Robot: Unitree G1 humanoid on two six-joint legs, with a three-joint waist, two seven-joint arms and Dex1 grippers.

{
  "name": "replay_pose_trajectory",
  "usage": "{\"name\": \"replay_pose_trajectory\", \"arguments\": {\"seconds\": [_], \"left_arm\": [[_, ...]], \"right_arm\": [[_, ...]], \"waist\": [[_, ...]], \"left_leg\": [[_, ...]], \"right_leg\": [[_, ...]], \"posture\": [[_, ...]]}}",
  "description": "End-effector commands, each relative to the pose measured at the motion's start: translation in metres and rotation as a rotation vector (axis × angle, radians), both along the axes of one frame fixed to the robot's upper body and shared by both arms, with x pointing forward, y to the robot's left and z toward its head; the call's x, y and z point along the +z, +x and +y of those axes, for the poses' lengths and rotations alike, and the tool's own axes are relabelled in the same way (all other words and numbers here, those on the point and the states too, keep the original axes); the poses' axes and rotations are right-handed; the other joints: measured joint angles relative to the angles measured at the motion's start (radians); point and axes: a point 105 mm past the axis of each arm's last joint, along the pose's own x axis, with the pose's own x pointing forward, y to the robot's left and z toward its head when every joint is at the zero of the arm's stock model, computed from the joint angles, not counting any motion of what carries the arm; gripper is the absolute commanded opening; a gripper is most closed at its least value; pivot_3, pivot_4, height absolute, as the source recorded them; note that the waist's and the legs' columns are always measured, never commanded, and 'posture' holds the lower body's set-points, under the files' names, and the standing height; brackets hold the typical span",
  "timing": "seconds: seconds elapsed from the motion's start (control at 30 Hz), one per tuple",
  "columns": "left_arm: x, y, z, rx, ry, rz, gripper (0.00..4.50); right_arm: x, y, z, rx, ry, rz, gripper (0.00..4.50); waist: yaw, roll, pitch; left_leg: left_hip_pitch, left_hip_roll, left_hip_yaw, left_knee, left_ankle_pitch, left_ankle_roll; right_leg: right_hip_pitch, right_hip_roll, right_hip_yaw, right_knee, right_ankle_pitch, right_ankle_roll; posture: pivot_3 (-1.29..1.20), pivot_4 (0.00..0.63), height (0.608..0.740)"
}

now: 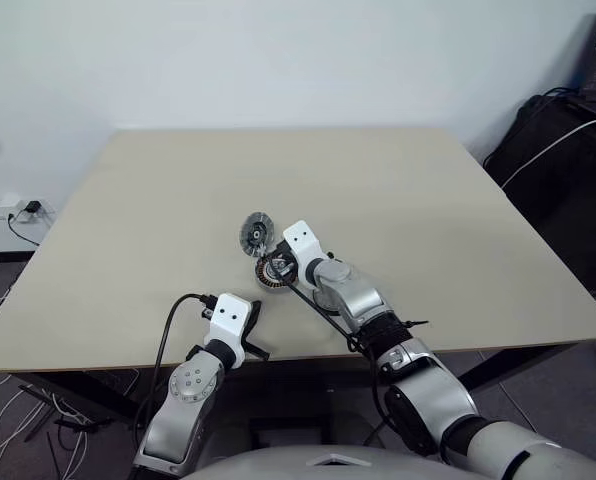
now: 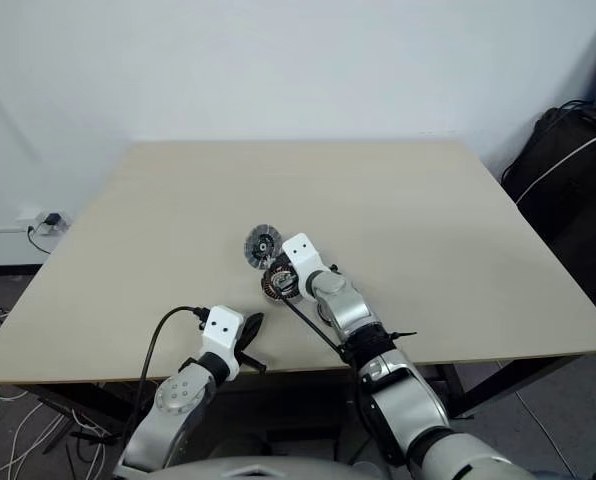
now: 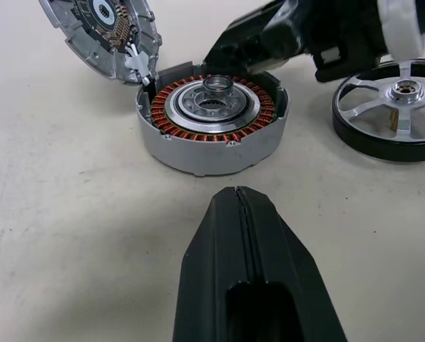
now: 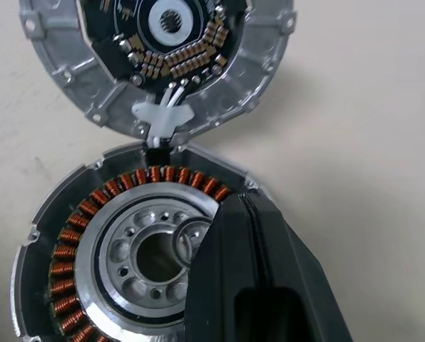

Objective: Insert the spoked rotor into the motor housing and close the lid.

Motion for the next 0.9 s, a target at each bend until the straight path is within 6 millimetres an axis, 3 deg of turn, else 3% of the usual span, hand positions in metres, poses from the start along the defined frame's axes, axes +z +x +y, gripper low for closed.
{"name": "replay_pose_trajectory", "arguments": {"seconds": [0.03, 0.9], "left_arm": [[0.014, 0.005, -0.004, -0.009, -0.026, -0.053, 0.00], [0.015, 0.008, -0.004, -0.019, -0.022, -0.054, 0.00]], "right_arm": [[0.019, 0.008, 0.008, 0.027, 0.026, -0.059, 0.02], [0.014, -0.014, 0.018, 0.106, 0.073, 0.005, 0.02]], "waist": [[0.000, 0.000, 0.000], [0.000, 0.000, 0.000]], "left_leg": [[0.000, 0.000, 0.000, 0.000, 0.000, 0.000], [0.000, 0.000, 0.000, -0.001, 0.000, 0.000]], "right_leg": [[0.000, 0.000, 0.000, 0.000, 0.000, 0.000], [0.000, 0.000, 0.000, 0.000, 0.000, 0.000]], "posture": [[0.00, 0.000, 0.740], [0.00, 0.000, 0.740]]}}
